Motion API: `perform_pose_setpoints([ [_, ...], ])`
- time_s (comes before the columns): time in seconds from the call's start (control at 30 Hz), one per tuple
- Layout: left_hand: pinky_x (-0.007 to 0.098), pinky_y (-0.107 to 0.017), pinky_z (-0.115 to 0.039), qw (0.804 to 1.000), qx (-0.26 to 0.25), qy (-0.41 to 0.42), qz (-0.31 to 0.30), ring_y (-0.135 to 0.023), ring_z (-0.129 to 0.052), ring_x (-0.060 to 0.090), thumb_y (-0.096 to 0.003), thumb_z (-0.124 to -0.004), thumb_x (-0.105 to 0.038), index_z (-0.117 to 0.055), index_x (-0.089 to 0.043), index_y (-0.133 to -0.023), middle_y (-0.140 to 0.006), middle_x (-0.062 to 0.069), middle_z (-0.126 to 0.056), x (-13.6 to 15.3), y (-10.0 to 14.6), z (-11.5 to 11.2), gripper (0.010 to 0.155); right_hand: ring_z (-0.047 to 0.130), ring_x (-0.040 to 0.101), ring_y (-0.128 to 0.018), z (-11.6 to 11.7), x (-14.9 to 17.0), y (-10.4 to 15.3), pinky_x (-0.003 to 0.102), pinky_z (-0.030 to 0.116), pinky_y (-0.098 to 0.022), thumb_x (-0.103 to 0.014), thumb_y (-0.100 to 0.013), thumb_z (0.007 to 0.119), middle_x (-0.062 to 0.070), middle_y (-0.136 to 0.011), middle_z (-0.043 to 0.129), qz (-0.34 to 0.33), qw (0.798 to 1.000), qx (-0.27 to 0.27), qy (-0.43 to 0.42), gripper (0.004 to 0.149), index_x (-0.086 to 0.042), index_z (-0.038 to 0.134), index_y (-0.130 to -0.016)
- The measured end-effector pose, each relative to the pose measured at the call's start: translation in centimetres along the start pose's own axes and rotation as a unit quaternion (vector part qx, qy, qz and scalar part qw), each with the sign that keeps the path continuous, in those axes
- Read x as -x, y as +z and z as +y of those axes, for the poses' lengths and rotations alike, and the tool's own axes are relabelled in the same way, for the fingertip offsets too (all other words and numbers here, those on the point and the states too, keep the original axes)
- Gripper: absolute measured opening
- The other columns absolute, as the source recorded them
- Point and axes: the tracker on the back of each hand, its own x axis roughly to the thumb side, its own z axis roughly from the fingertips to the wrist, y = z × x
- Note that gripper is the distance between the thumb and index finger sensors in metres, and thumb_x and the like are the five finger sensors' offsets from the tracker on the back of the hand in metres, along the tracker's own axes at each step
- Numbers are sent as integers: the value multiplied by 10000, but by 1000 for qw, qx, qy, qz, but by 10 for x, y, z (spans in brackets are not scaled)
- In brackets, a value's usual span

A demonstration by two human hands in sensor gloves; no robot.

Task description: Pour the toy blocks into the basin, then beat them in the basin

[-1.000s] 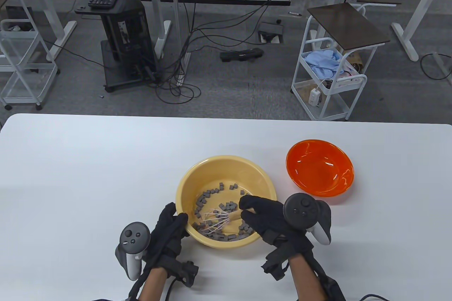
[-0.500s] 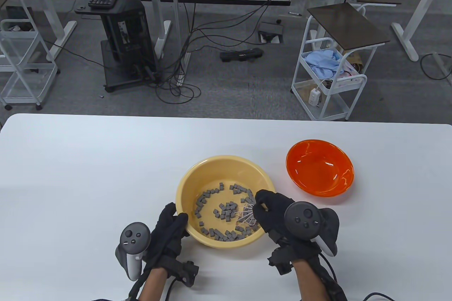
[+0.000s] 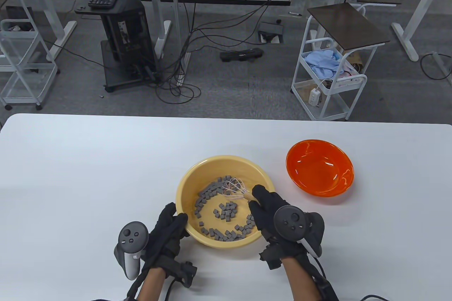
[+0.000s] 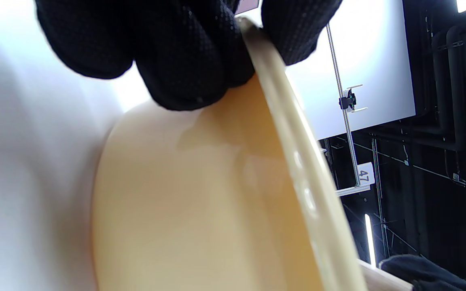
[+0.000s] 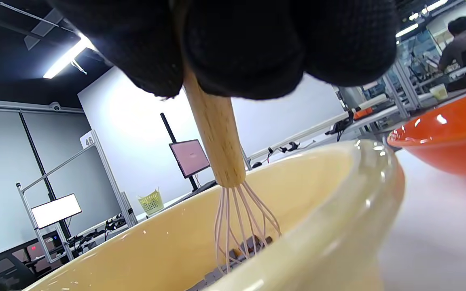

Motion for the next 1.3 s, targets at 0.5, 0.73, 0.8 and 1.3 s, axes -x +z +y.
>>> perform_pose_setpoints([
  [0.5, 581, -596, -798, 1000, 6, -4, -2, -645, -991, 224, -671, -702, -339, -459, 104, -1124, -823, 145, -882, 0, 0, 2, 678, 914, 236, -363, 5, -2, -11, 490, 800, -445, -291, -635, 814, 276, -708, 847, -18, 975, -138, -171, 441, -68, 739, -1009],
  [0.73, 590, -602, -790, 1000, -2, -11, -2, -661, -997, 239, -671, -701, -344, -467, 99, -1122, -829, 141, -887, 0, 1, 2, 675, 859, 162, -256, -24, -5, -9, 441, 818, -386, -353, -624, 852, 210, -571, 866, -22, 980, -125, -154, 403, -86, 812, -923],
  [0.8, 591, -604, -788, 1000, -3, -12, -3, -659, -993, 239, -671, -700, -343, -468, 99, -1122, -829, 142, -882, 0, 1, 1, 672, 850, 153, -243, -30, -6, -8, 436, 820, -377, -358, -618, 860, 199, -550, 866, -22, 982, -119, -142, 398, -90, 823, -910],
  [1.3, 627, -634, -744, 998, -13, -54, -17, -738, -956, 295, -675, -691, -343, -432, 95, -1136, -896, 180, -835, -3, 2, 0, 686, 845, 154, -248, -47, -22, 1, 442, 814, -395, -341, -611, 874, 192, -552, 855, -22, 999, -26, 26, 370, -123, 829, -907],
])
